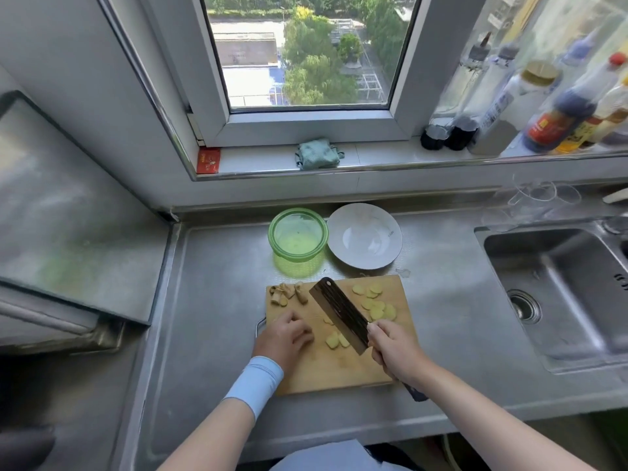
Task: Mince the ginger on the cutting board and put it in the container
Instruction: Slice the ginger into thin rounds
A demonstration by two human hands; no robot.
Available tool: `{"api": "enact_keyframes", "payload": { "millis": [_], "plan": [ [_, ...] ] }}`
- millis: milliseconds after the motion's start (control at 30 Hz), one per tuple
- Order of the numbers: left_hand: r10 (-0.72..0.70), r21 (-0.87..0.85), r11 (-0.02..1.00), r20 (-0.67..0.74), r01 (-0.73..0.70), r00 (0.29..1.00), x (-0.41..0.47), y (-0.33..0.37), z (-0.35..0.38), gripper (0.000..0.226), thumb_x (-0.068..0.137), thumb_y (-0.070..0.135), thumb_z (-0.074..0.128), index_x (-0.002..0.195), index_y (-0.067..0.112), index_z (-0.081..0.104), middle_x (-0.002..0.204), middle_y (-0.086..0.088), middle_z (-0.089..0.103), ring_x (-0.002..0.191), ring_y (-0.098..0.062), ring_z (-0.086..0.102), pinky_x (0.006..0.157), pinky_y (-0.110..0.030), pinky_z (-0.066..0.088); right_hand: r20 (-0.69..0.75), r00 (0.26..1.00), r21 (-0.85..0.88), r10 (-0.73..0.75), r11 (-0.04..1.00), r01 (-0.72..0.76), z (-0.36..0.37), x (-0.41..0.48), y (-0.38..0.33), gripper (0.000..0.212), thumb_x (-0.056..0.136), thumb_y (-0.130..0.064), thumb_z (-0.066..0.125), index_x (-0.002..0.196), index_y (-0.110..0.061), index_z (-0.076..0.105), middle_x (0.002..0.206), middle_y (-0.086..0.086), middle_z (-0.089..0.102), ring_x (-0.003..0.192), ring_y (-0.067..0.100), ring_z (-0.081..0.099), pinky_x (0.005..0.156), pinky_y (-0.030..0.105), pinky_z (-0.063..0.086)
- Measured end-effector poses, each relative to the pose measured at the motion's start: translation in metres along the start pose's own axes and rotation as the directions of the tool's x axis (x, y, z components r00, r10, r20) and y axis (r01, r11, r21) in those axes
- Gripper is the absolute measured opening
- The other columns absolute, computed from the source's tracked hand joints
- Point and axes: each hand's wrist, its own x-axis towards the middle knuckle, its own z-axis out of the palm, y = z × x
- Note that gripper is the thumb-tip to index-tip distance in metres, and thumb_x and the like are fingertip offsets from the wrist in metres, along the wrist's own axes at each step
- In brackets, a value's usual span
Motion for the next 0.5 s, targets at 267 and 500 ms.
{"api": "enact_keyframes", "payload": {
  "millis": [267,500],
  "plan": [
    [0.152,0.088,0.985,-0.018,-0.15,0.988,0.014,0.006,0.001,0.01,0.079,0.023,0.079,0.08,0.025,0.069,0.077,0.007,0.063,0.074,-0.016,0.058,0.057,-0.023,0.04,-0.059,0.997,0.037,0.042,0.999,-0.04,0.003,-0.007,-0.003,0.033,0.105,-0.034,0.04,0.083,-0.012,0.05,0.058,0.001,0.051,0.04,0.005,0.038,0.046,0.024,0.031],
    [0.147,0.196,0.965,0.155,-0.177,0.977,0.027,0.024,0.01,0.016,0.096,0.036,0.054,0.104,0.025,0.063,0.099,0.004,0.061,0.09,-0.022,0.06,0.064,-0.03,0.045,-0.084,0.994,0.036,0.075,0.997,-0.072,-0.006,-0.008,0.002,0.035,0.104,-0.039,0.039,0.085,-0.013,0.051,0.056,-0.003,0.051,0.041,0.005,0.038,0.05,0.026,0.031]
  ]
}}
